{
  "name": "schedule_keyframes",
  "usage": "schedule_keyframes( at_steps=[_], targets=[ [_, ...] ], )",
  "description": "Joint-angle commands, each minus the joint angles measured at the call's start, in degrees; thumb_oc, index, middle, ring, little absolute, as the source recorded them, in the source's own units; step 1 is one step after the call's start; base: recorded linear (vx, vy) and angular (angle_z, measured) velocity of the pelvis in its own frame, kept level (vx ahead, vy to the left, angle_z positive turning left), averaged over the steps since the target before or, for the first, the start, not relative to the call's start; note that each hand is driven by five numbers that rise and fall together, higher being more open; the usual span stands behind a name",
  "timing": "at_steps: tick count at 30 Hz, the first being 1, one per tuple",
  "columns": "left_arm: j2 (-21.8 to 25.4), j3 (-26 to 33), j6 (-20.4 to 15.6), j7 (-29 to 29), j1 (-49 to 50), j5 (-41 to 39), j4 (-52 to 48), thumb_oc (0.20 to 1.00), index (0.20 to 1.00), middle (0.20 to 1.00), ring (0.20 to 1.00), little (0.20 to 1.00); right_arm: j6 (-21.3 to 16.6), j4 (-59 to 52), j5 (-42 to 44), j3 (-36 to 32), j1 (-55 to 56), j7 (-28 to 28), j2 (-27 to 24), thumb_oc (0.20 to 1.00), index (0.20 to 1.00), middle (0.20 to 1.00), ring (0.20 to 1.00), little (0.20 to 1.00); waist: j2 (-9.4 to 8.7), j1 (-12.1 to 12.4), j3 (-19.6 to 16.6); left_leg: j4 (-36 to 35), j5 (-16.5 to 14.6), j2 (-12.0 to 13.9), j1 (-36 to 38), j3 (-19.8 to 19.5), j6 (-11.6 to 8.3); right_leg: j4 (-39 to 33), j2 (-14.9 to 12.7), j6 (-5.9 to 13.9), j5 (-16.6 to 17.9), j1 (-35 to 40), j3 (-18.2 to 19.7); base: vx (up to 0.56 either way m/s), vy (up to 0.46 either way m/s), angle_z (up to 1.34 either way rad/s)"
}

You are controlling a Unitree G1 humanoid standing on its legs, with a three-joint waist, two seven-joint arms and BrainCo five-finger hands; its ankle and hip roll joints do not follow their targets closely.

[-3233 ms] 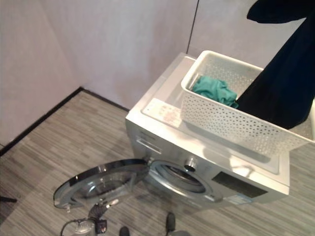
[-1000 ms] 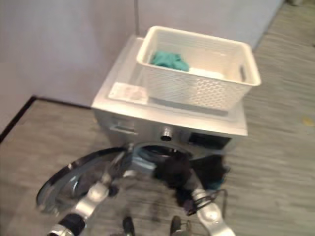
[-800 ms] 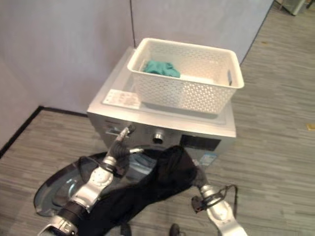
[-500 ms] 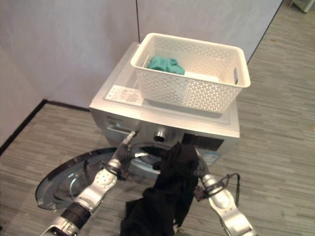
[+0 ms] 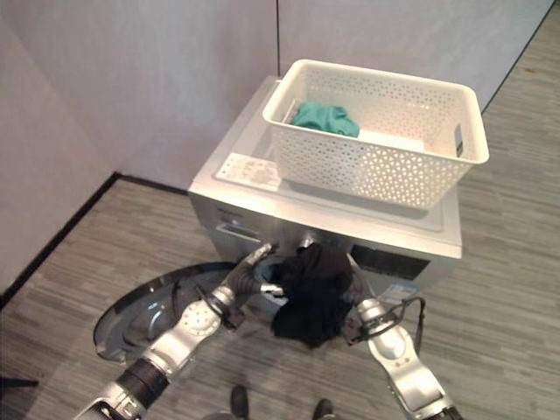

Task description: Grab the laundry basket,head to the washer,open it,put in the laundry and shut it.

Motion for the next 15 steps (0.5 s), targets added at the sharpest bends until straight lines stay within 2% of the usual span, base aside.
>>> schedule_keyframes(
  at_steps=[1,6,9,15],
  targets=[
    [-6.5,-4.5,-2.0,-3.5,-6.9,-2.6,7.8,1.000,1.000,1.000,1.000,1.000,-3.1,-1.7,3.4,-0.1,-4.8,-1.7,1.2,0.200,0.200,0.200,0.200,0.200,-1.11,-2.2,-2.7,0.2,-2.3,1.5,-1.1,4.1,-0.77,2.1,-0.8,1.03,-7.5,2.8,3.6,0.00,0.000,0.00],
    [-12.4,-12.4,-1.3,-6.7,-10.0,-1.5,13.3,1.000,1.000,1.000,1.000,1.000,-2.6,2.4,5.1,4.6,-10.5,-2.4,3.4,0.200,0.200,0.200,0.200,0.200,-0.47,-2.8,-2.2,0.2,-2.4,1.3,-1.3,4.1,-0.77,2.4,-1.0,0.98,-7.6,2.4,3.6,0.00,0.000,-0.01],
    [-14.6,-16.1,-1.9,-7.4,-11.0,2.5,15.6,1.000,1.000,1.000,1.000,1.000,-2.8,4.2,6.2,6.8,-13.1,-2.8,4.6,0.200,0.200,0.200,0.200,0.200,-0.25,-3.0,-2.2,0.2,-2.6,1.2,-1.3,4.3,-0.79,2.2,-1.1,1.05,-7.5,2.5,3.5,0.00,0.000,0.00],
    [-17.5,-20.0,-2.1,-8.7,-10.7,6.0,18.3,1.000,1.000,1.000,1.000,1.000,-2.8,4.6,6.9,8.2,-15.1,-3.1,5.0,0.200,0.200,0.200,0.200,0.200,-0.27,-3.1,-1.9,0.2,-2.8,1.0,-1.6,4.4,-0.69,2.2,-1.2,1.06,-7.4,2.1,3.4,0.00,0.000,0.00]
  ],
)
